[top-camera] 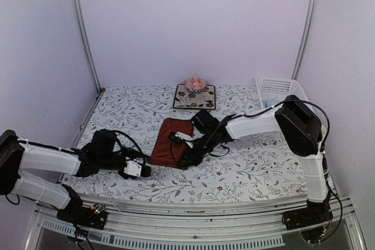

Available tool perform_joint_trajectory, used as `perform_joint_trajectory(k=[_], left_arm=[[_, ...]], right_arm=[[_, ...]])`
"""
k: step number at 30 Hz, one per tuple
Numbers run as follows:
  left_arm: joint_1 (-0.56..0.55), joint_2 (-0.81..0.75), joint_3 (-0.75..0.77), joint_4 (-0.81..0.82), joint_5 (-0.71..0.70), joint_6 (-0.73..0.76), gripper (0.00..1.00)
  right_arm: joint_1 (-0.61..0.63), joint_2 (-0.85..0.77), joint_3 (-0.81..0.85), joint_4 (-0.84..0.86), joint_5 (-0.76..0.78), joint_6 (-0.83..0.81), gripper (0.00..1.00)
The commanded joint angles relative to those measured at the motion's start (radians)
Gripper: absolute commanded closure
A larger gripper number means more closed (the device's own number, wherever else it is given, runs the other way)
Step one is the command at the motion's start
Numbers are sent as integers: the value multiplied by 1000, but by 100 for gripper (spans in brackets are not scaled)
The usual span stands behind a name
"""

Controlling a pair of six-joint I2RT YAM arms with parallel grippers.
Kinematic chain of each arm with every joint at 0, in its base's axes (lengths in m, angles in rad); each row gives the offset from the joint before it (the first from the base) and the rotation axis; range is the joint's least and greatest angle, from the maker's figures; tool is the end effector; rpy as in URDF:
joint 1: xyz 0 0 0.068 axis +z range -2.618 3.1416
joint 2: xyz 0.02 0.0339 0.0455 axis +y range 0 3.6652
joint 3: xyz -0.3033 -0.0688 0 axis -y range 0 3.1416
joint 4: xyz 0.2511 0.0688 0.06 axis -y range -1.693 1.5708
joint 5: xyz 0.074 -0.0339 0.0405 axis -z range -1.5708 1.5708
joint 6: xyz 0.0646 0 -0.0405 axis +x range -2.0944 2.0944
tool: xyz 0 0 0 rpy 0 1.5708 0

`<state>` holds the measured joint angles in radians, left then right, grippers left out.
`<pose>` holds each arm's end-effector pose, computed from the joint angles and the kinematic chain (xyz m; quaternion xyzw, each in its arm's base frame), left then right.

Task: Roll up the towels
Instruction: Roll the towel at the center of the board.

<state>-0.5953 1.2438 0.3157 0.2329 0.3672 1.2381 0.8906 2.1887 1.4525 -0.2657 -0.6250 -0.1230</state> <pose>0.1727 -0.1449 0.1497 0.7538 0.4804 -0.0252 0.4477 0.2789 0.4048 0.1301 -0.5187 0.7567 0.3736 0.1371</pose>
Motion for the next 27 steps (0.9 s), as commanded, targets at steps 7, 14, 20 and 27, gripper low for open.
perform_joint_trajectory(k=[7,14,20,27], left_arm=[[-97,68,-72,268,-127,118,49],[-112,154,-45,337,-182,95,48],[-113,228,-35,421,-202,93,48],[-120,253,-14,463,-216,50,50]], right_arm=[[-59,71,45,-80,-195,177,97],[-63,73,59,-93,-197,175,97],[-63,80,71,-110,-202,168,96],[-63,85,71,-113,-208,162,96]])
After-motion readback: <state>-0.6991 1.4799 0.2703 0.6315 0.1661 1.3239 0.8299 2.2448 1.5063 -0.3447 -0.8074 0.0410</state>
